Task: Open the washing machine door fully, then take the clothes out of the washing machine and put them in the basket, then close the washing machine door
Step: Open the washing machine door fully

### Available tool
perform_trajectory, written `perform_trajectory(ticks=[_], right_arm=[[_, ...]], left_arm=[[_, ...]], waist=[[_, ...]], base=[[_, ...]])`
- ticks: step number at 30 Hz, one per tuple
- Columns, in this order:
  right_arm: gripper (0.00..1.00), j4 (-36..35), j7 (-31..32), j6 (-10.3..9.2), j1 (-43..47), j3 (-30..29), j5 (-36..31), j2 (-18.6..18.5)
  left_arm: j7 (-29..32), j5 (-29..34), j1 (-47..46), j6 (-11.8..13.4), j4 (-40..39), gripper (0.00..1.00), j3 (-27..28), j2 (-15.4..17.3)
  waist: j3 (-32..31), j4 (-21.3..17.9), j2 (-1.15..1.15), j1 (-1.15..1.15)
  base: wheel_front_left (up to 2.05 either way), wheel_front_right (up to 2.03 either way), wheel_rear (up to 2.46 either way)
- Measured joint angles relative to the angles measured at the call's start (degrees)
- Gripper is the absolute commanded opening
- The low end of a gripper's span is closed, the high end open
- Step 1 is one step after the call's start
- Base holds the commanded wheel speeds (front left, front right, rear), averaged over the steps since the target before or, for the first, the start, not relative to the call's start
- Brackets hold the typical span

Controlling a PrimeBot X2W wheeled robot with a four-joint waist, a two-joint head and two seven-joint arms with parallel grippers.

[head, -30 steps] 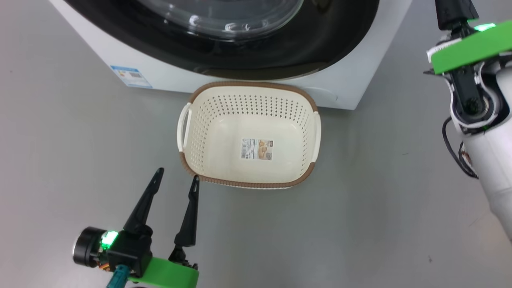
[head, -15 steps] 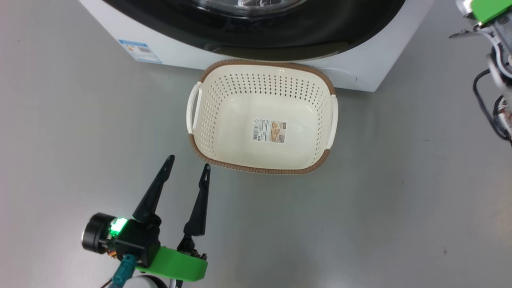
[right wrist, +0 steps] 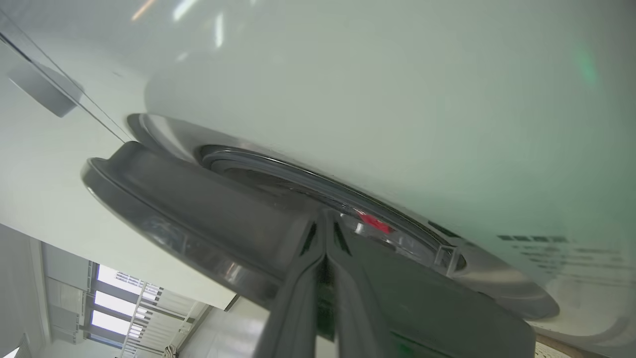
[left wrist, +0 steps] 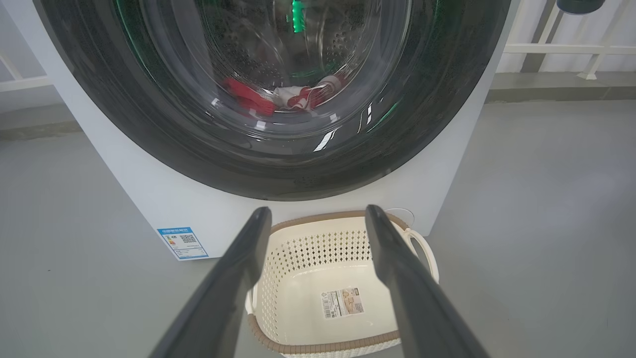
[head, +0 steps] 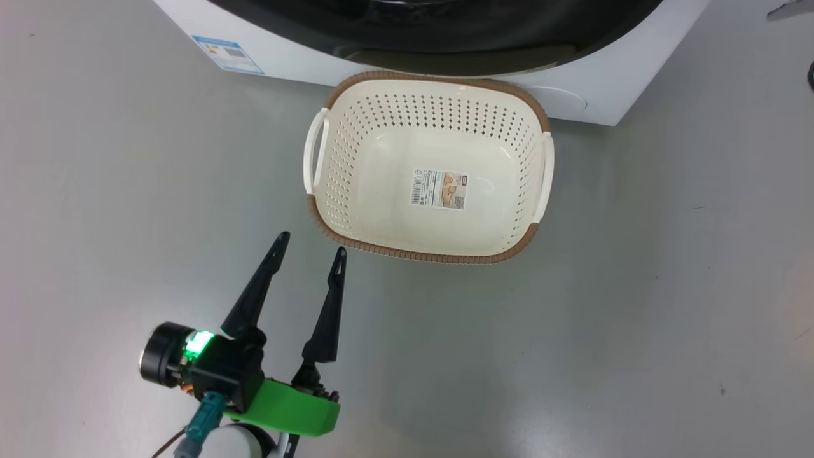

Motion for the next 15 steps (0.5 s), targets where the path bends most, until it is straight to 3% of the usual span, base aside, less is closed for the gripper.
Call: perform_trajectory(ticks=[15], right_arm=[[0.0, 3.22, 11.54, -0.29, -1.59, 0.04, 3.75, 0.65]], left_arm=[[0.0, -0.54, -0.71, 0.75, 0.51, 1.0, -1.0, -0.02]], waist=[[-1.35, 0.4, 0.0, 0.0]], base=[[0.0, 0.0, 0.0]])
